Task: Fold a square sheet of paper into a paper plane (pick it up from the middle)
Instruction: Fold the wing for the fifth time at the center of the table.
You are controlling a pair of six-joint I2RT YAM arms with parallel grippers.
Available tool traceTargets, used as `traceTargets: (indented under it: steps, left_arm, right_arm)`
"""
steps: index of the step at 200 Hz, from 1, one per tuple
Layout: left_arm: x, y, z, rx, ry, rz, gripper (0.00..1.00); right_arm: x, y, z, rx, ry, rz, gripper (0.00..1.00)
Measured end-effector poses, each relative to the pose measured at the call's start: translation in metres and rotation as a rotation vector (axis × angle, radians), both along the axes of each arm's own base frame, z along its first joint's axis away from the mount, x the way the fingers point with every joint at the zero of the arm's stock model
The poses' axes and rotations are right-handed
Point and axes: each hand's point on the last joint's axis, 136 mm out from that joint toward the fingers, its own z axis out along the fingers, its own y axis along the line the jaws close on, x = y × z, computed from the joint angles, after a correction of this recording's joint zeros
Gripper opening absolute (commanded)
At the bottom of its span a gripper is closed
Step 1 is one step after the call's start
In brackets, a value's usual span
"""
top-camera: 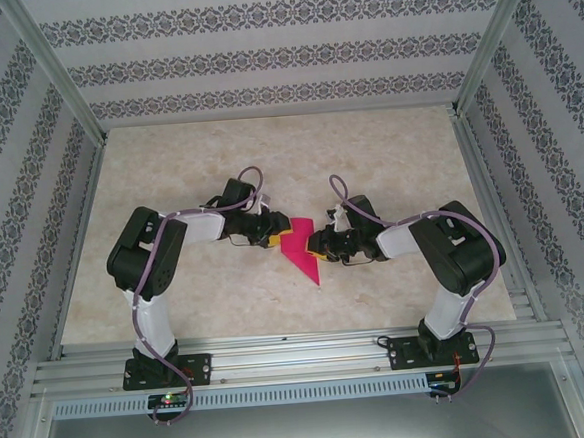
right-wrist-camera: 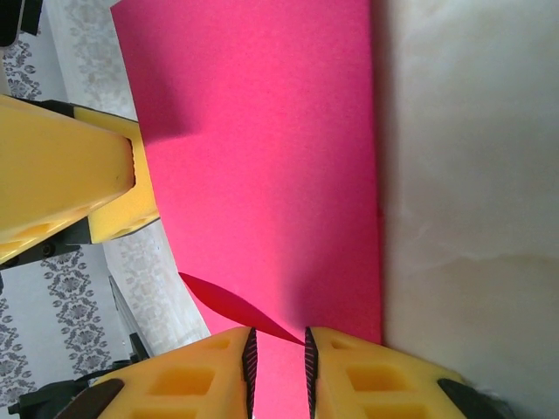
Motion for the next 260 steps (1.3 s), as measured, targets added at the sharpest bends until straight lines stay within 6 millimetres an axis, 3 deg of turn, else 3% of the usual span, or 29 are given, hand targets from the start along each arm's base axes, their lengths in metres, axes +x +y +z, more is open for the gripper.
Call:
traceTargets:
  steps: [19,41,95,122,154,187,203,221,260]
  left_arm:
    - [0.001,-0.001,0.002,-0.007,-0.003,-0.002,0.16]
    - [0.001,-0.001,0.003,-0.009,-0.007,-0.003,0.07]
    - [-0.002,0.002,-0.004,-0.001,-0.004,0.017,0.0]
    - [-0.012,0.014,-0.004,0.026,0.005,0.077,0.0]
    - [-0.014,0.026,0.009,0.043,-0.02,0.158,0.0]
    - [-0.01,0.03,0.023,0.049,-0.062,0.208,0.0]
    - [-0.008,0.03,0.024,0.049,-0.064,0.218,0.0]
    - [-0.008,0.031,0.024,0.05,-0.062,0.222,0.0]
    - [-0.007,0.032,0.023,0.057,-0.065,0.228,0.0]
  right_arm:
    - [0.0,0.0,0.0,0.003,0.0,0.0,0.26]
    - [0.001,0.001,0.003,0.011,0.002,0.006,0.29]
    - [0.006,-0.001,0.009,-0.034,-0.027,0.015,0.37]
    - [0.009,-0.007,0.033,-0.073,-0.118,0.006,0.42]
    - [0.01,-0.017,0.073,-0.182,-0.328,-0.01,0.44]
    - [-0.023,0.004,0.102,-0.31,-0.648,0.097,0.47]
    - [-0.043,0.016,0.097,-0.374,-0.764,0.171,0.48]
    - [-0.061,0.027,0.075,-0.498,-0.869,0.291,0.49]
    - [-0.069,0.043,0.035,-0.774,-1.045,0.489,0.49]
